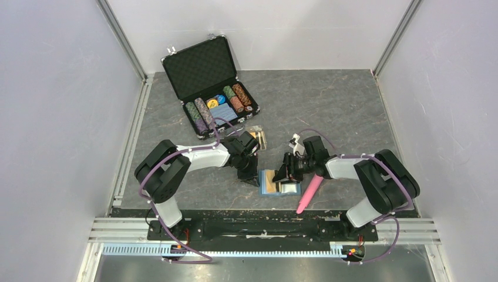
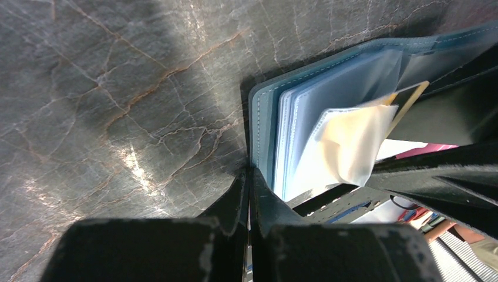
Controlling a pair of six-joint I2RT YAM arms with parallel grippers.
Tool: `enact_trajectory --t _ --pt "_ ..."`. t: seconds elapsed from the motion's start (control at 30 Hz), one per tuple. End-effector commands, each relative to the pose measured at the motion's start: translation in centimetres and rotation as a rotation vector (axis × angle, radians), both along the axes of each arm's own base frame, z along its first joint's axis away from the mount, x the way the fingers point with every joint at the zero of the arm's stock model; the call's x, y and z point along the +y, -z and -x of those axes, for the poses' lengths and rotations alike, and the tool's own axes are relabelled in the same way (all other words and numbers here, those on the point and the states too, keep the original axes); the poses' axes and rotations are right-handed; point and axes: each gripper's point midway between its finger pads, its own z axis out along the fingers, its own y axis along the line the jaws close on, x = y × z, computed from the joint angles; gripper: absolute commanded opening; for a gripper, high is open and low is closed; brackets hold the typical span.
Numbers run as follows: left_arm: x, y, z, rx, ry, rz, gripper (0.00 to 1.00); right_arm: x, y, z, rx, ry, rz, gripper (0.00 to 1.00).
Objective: Put the credit cards into the card holder
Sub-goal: Insert the credit card into the card holder.
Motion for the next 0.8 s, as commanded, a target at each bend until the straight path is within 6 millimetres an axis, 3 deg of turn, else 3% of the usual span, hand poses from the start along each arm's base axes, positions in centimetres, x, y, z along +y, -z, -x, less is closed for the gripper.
enact_trajectory --t 0.0,0.27,0.5,0.57,0.63,0.77 --pt "0.4 1.0 -0.6 -0.027 0.011 -0.051 0.02 -0.2 -0.7 -0.4 -0.04 -0.009 0.042 0.46" --pt "0.3 0.9 -0.7 -0.027 0.014 -0.047 0.02 0.0 -0.9 -0.8 -0.049 -0.013 0.051 0.58" --pt "-0.3 0.2 -1.1 -0.038 0.015 -0.028 0.02 1.3 -0.8 -0.5 -0.029 -0.049 0.028 0.55" --pt "-0.4 0.0 -1.2 -0.043 0.014 -0.026 0.02 1.6 -1.0 -0.4 -0.019 -0.05 0.016 0.48" --pt "-0.4 -0.3 -1.4 -0.051 0.013 -0.027 0.02 1.7 -0.9 -0.2 -0.007 -0.054 0.01 0.3" --pt "-0.1 -0.8 -1.7 -0.07 0.015 -0.045 0.02 1.8 -0.8 -0.3 0.002 -0.053 0.006 0.13"
